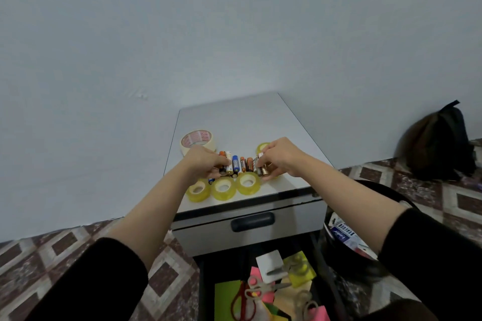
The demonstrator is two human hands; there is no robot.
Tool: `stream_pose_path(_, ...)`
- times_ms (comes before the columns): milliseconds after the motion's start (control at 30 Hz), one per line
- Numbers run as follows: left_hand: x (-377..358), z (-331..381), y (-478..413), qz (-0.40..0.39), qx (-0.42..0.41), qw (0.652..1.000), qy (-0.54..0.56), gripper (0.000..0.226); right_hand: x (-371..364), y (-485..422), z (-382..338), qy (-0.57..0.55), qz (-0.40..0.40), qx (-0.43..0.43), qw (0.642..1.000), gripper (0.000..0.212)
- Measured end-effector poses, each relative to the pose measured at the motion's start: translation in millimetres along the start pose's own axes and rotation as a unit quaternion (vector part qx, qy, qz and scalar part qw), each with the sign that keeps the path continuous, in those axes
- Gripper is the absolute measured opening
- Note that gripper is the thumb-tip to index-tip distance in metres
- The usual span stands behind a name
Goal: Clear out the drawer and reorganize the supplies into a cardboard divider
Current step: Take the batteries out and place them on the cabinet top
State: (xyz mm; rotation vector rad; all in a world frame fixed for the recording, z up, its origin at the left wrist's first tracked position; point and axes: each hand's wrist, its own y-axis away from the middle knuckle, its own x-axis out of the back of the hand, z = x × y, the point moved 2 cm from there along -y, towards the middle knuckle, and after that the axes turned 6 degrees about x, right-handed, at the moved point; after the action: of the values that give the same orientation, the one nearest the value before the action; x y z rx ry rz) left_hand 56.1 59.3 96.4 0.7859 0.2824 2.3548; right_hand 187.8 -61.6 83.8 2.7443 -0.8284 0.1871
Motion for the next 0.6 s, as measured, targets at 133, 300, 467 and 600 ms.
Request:
stream_pose_path(133, 4.8, 10.0, -28.1, 0.021, 0.016, 0.999, -0.04, 0.021, -9.2, -35.1, -4.3, 0.032, -0.008, -0.011, 0.999, 0.011)
stream_pose_path(300, 2.4, 14.7, -48.6, 0.025, 0.037, 0.995, -0.095, 0.029, -27.8, -62.2, -10.3, 0.105, -0.005, 0.008, 0.994, 0.019)
stream_pose_path(467, 1.0, 15.1, -55.9, 0.017, 0.047, 0.992, -0.112, 0.031, -40.2, -76.2, -13.1, 0.177, -0.019, -0.001, 0.984, 0.017)
stream_pose_path(600, 3.4, 16.5, -53.9, 0.015, 0.044, 0.991, -0.124, 0.026, -42.2, -78.5, -14.5, 0.213, -0.024, -0.006, 0.977, 0.015)
